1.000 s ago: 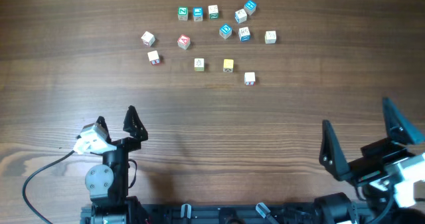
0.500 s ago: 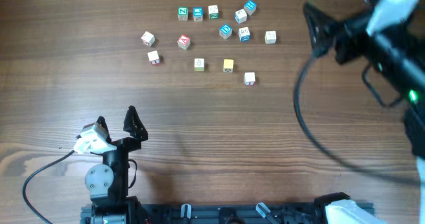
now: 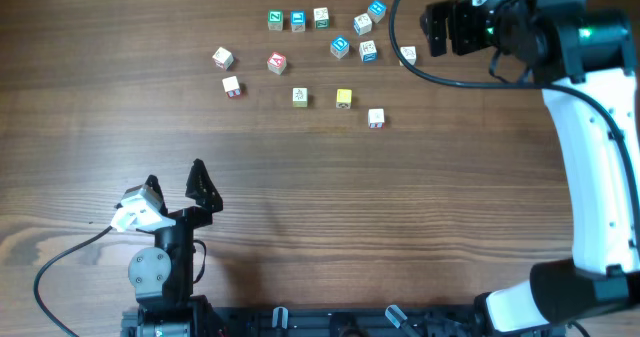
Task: Form a horizontal line
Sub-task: 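Reach the right gripper forward over the green-lettered block near the cluster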
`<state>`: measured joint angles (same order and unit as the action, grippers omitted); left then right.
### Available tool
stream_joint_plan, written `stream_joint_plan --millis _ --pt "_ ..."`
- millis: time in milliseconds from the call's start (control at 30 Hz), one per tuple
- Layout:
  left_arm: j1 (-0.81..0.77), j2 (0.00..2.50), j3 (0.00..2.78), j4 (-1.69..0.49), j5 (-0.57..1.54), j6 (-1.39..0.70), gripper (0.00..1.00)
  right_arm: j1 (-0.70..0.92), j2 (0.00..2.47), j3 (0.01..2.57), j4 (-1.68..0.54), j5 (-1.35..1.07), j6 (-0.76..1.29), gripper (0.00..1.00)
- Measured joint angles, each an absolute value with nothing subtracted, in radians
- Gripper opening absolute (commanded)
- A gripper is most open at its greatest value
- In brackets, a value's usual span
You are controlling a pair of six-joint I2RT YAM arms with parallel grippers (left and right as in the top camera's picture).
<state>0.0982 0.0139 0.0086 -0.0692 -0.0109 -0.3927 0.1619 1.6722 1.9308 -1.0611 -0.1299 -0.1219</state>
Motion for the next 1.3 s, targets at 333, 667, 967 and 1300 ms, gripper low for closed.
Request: stream_joint_plan --millis 333,667,967,1300 --pt "0.098 0.014 0.009 -0.069 -0.011 -0.393 1.0 0.162 1.698 1.931 -1.062 -0.13 -0.122 1.0" --pt "0.098 0.014 0.009 -0.069 -0.011 -0.393 1.0 0.162 1.699 1.931 -1.123 -0.181 -0.122 1.0" --pt "0.098 0.014 0.009 -0.069 -0.011 -0.393 1.0 0.162 1.699 1.927 -1.13 -0.184 -0.128 0.53" --pt "0.098 0.014 0.009 -0.069 -0.011 -0.393 1.0 0.162 1.699 1.92 -1.131 -0.191 -0.129 0.04"
